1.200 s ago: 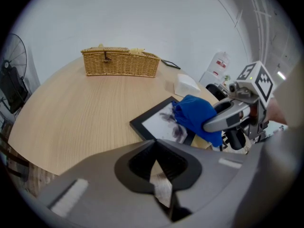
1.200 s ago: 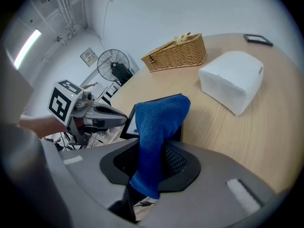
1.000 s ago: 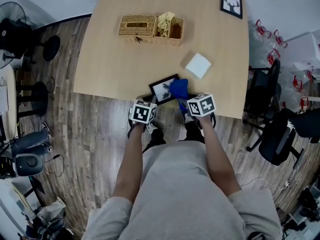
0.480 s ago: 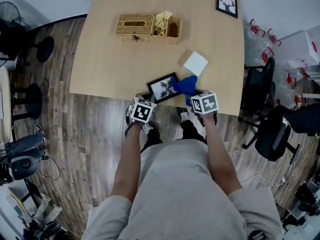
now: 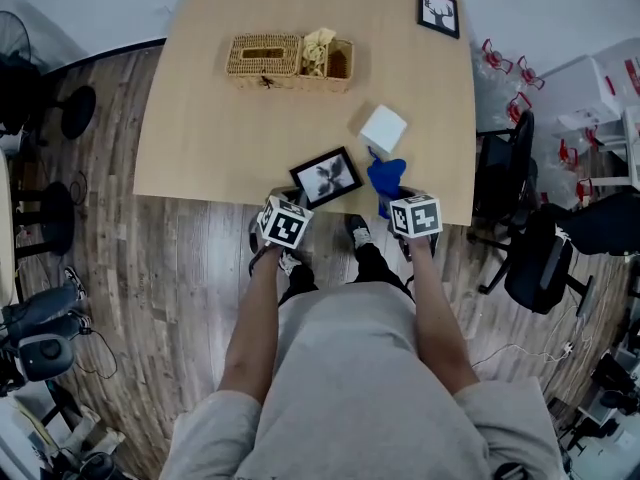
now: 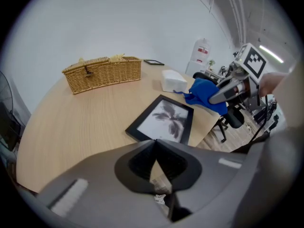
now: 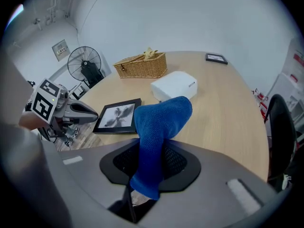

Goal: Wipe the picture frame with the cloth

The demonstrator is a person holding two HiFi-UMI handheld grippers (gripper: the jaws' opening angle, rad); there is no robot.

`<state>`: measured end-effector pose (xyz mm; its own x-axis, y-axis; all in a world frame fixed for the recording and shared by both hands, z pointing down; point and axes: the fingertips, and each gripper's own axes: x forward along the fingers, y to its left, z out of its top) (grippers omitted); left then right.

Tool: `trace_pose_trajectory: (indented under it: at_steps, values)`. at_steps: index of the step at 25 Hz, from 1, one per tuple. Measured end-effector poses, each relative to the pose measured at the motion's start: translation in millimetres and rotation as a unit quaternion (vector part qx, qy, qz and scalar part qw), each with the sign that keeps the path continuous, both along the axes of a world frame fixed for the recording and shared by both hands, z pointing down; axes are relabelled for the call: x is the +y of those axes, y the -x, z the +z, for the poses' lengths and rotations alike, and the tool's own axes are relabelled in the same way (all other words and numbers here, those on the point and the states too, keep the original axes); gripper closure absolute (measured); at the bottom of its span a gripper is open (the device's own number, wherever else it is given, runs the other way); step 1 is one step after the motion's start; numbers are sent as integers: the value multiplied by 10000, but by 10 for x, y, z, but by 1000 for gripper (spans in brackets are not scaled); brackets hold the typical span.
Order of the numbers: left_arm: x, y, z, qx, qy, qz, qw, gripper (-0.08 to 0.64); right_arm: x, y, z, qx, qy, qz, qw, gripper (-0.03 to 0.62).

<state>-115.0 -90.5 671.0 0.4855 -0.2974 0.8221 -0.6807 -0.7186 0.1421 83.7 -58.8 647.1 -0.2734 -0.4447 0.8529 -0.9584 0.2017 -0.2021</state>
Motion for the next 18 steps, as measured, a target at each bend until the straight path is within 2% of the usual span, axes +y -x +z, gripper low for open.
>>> trace_pose_trajectory:
  at_steps: [5,12,18]
  values:
    - [-46,47,-235,162,-294,28,9994,508,126,28,-129,39,-222,258,9994,494]
    - [122,174,-436,286,-430,169,9985,508,283,237,-288,-306,-662,722,9947,492]
    - [218,275,-548,490,-511,96,9974,508,401,416,-379,-566,-915,896,9901,492]
